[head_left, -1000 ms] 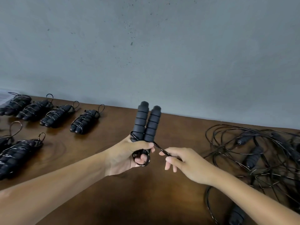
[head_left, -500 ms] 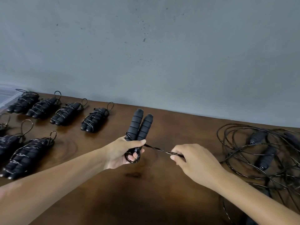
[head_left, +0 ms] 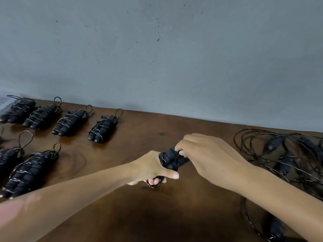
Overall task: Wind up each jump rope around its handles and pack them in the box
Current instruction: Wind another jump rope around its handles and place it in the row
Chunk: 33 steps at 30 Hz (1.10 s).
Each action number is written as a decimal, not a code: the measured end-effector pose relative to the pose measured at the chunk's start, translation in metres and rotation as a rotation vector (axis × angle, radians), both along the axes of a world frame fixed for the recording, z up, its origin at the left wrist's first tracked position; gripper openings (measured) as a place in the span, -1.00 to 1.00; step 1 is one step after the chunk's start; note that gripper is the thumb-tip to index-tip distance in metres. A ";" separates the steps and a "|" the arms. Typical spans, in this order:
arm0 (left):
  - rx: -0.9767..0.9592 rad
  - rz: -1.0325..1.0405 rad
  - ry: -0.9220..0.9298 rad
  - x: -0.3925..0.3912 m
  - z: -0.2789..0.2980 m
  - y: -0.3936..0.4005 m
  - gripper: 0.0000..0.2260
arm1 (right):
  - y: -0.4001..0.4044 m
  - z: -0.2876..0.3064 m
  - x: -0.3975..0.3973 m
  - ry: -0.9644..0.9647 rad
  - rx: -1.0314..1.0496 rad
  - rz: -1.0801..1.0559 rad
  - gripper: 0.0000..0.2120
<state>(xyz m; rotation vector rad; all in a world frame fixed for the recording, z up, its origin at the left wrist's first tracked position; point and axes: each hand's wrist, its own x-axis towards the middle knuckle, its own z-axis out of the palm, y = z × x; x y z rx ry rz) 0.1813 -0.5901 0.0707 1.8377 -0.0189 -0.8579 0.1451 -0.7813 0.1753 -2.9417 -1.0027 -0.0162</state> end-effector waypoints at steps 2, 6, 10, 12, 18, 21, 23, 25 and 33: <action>0.060 -0.074 -0.085 -0.003 0.003 -0.005 -0.62 | 0.003 0.008 0.000 0.017 0.006 0.009 -0.69; 0.186 -0.172 -0.293 -0.008 0.010 -0.006 -0.63 | 0.004 0.015 0.010 0.011 0.035 -0.035 -0.79; 0.367 -0.219 -0.484 -0.013 0.017 0.003 -0.60 | 0.000 0.019 0.028 0.104 0.186 -0.147 -0.95; 0.400 -0.241 -0.553 -0.012 0.021 0.010 -0.59 | -0.001 0.019 0.036 0.172 0.316 -0.179 -0.95; 0.289 -0.352 -0.665 -0.010 0.036 0.036 -0.61 | 0.000 0.012 0.052 0.492 0.551 -0.131 -0.91; 0.165 -0.287 -0.652 -0.013 0.041 0.048 -0.59 | 0.010 -0.001 0.059 0.545 0.626 -0.126 -0.91; 0.055 -0.224 -0.606 -0.015 0.042 0.055 -0.63 | 0.011 -0.021 0.063 0.598 0.656 -0.176 -0.91; -0.077 -0.158 -0.532 -0.017 0.040 0.061 -0.72 | 0.009 -0.046 0.064 0.631 0.646 -0.238 -0.88; -0.329 0.048 -0.311 -0.016 0.027 0.081 -0.75 | 0.043 -0.064 0.025 0.497 0.627 -0.147 -0.65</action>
